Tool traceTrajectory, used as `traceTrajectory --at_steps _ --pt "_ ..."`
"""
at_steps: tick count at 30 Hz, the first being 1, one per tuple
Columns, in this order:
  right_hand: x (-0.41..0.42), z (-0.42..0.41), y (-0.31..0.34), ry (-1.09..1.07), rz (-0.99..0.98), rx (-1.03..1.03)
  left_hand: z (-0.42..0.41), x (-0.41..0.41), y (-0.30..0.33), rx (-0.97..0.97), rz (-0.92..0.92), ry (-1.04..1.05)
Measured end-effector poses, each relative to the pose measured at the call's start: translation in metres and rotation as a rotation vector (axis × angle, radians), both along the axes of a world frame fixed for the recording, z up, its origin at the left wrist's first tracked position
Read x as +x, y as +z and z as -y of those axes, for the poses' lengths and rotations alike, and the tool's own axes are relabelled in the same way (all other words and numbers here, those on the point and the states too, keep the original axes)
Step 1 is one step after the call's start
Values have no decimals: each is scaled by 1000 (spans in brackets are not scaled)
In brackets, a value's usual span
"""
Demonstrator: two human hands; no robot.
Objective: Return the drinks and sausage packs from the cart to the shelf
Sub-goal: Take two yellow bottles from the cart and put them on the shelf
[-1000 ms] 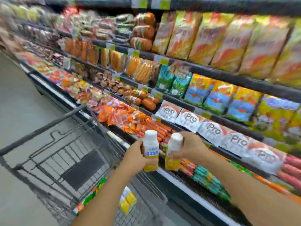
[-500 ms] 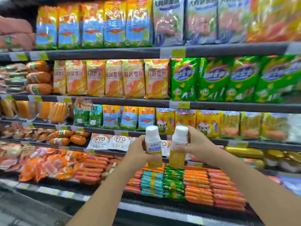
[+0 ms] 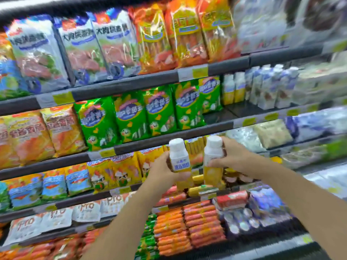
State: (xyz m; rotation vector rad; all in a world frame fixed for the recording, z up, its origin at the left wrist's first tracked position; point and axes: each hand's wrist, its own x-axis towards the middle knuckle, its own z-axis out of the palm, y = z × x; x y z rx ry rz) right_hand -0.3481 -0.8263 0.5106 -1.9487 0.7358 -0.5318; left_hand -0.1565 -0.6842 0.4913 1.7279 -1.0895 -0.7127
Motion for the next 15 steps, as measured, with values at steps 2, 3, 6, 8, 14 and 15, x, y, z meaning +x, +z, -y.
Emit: traceTrajectory --at_steps 2,3,6,8,14,15 --pt "-23 25 6 -63 50 24 32 -18 7 -18 6 -41" --pt "-32 37 9 -93 62 25 48 -26 10 -28 6 -63" --pt "-54 69 24 -181 59 -24 93 -47 22 -49 9 -130" --pt "-62 90 35 -222 54 -62 122 -54 30 -68 26 -159" --pt "-59 155 69 -322 88 -136 204 -54 48 -140 10 -182" --pt "-55 166 71 -336 88 -140 217 -51 49 -146 6 -187"
